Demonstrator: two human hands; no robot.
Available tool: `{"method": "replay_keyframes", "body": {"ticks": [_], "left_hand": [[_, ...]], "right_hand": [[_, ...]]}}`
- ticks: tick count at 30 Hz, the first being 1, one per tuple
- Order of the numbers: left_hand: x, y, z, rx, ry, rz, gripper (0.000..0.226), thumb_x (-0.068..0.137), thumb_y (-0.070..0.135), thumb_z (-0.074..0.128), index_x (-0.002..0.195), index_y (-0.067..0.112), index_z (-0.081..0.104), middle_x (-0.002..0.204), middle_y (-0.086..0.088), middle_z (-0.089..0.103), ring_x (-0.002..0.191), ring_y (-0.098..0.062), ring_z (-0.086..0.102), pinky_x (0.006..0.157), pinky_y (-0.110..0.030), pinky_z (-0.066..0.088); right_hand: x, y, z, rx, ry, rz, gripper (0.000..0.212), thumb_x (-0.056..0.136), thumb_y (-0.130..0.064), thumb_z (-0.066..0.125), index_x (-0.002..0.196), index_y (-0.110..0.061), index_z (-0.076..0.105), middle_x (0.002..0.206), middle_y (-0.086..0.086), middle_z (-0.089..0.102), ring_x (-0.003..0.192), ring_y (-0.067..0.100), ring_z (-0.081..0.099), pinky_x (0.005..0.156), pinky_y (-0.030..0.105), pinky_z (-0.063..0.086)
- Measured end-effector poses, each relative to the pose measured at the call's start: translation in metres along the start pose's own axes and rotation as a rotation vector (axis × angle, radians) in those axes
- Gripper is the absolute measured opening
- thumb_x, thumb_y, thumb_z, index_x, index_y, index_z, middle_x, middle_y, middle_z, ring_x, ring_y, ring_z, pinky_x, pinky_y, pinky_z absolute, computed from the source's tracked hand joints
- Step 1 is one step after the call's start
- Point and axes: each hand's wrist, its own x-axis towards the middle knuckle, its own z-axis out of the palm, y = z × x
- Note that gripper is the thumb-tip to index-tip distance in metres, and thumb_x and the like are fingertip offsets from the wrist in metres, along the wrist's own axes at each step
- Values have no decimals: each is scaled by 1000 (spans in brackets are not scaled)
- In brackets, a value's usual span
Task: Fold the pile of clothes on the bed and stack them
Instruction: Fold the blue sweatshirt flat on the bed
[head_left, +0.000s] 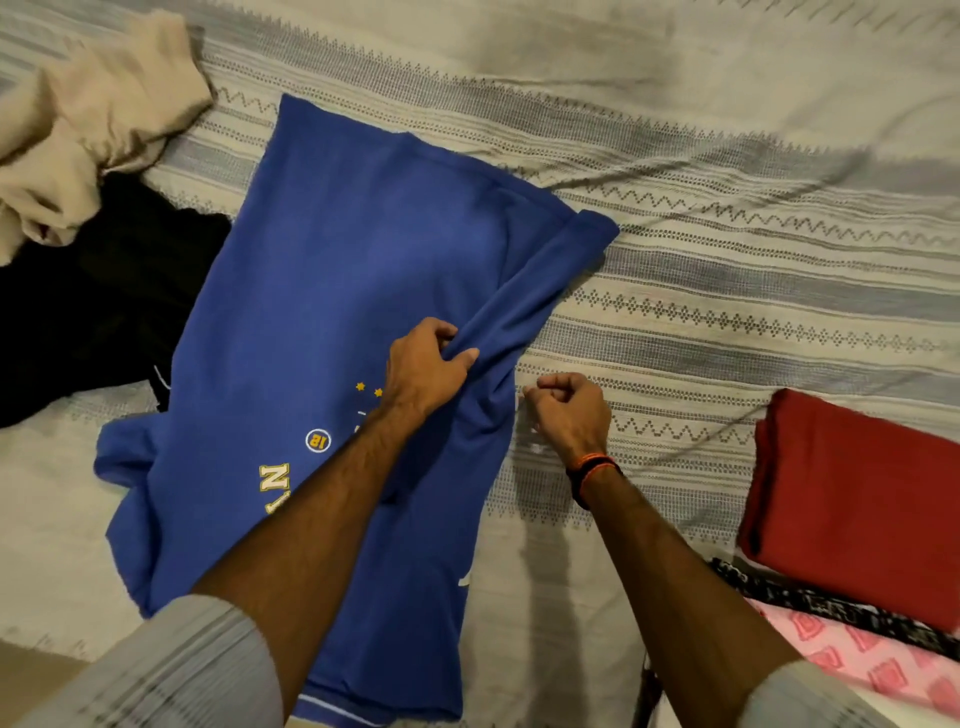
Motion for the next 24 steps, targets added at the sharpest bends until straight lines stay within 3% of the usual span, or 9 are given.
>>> {"method": "replay_keyframes", "body": {"ticks": [5,11,15,18,20,22,24], "left_hand": [[25,28,11,-10,-41,63,40,81,32,78,112,13,63,109,-1,68,98,-17,63,82,-26,51],[53,64,28,-14,-86,114,44,78,32,81,112,11,64,109,-2,69,99,-17,64,81,-24,52],[73,91,39,-33,-135,101,49,75,33,83,114,10,65,110,-5,70,101,-19,65,87,-31,54],[86,108,47,-33,-192,80,31,74,37,83,92,18,67,96,-5,70,92,-20,66,86,-41,56],[91,117,53,-62,-227,91,34,72,37,84,87,11,69,91,-7,73,88,-22,68,83,-46,56],[92,122,60,-62,-247,146,37,71,36,84,90,8,72,88,-6,74,85,-21,69,79,-46,56],[87,127,67,-92,-262,197,28,72,30,84,91,13,71,86,0,73,84,-15,68,80,-40,57]], "right_hand": [[30,-14,-9,30,-16,-33,13,84,-16,73,96,-14,69,71,-9,65,67,1,59,62,10,45],[71,-42,-16,169,15,-25,13,81,-21,72,88,-27,63,83,-4,72,85,19,71,87,38,58],[102,-68,-22,220,-5,-58,29,83,-8,66,108,-20,63,98,-1,72,94,19,69,91,41,56],[118,-75,-24,299,-44,-89,32,84,-3,62,114,-14,64,104,3,73,98,20,69,92,45,56],[125,-74,-25,366,-60,-63,20,90,-26,65,106,-15,67,102,5,74,95,23,71,87,49,58],[126,-79,-29,413,-73,8,49,78,-65,63,92,-19,70,94,4,75,89,26,72,82,48,59],[129,-84,-33,412,-71,10,68,60,-84,59,79,-20,67,85,-1,73,83,21,70,81,43,58]]}}
